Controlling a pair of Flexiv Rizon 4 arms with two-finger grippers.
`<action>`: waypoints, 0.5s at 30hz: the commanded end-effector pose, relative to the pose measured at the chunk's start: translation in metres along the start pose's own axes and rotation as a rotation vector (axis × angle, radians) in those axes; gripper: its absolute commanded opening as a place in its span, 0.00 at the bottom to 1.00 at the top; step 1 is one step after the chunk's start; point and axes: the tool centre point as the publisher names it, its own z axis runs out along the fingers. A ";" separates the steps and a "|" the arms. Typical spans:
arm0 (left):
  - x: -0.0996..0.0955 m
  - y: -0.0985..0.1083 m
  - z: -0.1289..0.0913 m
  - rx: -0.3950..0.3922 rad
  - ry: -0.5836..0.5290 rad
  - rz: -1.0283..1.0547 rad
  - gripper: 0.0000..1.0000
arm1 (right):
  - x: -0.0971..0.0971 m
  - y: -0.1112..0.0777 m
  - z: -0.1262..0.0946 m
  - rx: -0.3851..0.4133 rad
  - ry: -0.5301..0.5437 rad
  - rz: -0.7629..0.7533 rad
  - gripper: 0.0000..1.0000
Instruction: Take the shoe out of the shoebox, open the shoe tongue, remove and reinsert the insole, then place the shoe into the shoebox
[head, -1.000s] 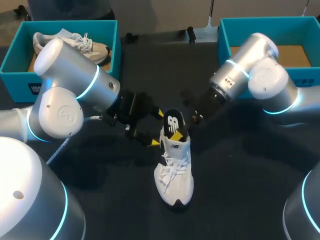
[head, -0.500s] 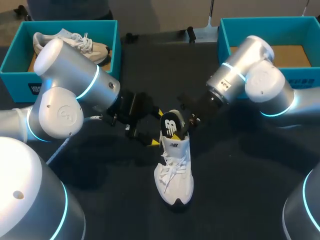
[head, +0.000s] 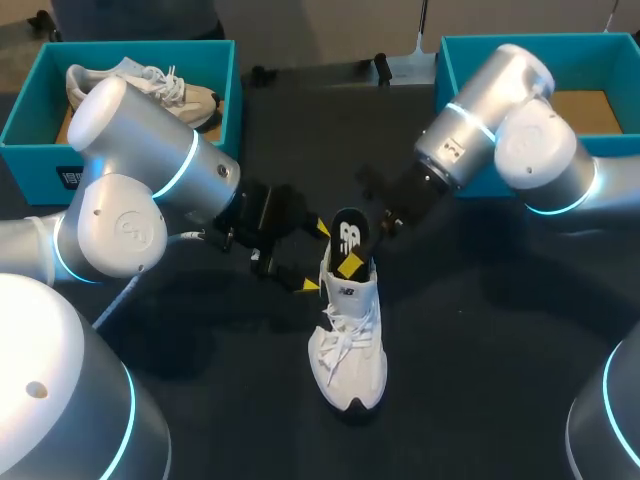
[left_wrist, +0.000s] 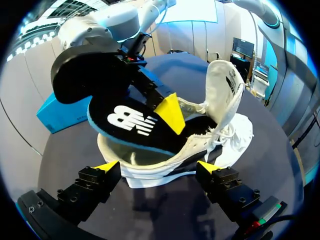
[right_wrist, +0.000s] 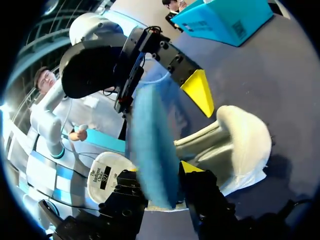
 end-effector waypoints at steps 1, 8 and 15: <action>0.001 0.000 0.000 -0.003 -0.001 0.000 1.00 | 0.000 0.000 -0.006 0.004 -0.010 0.000 0.31; 0.001 0.000 0.000 -0.003 -0.001 0.000 1.00 | -0.004 -0.004 -0.002 0.027 0.004 -0.001 0.31; 0.001 0.000 0.000 -0.003 -0.001 0.000 1.00 | -0.004 -0.013 0.011 0.074 -0.018 -0.002 0.32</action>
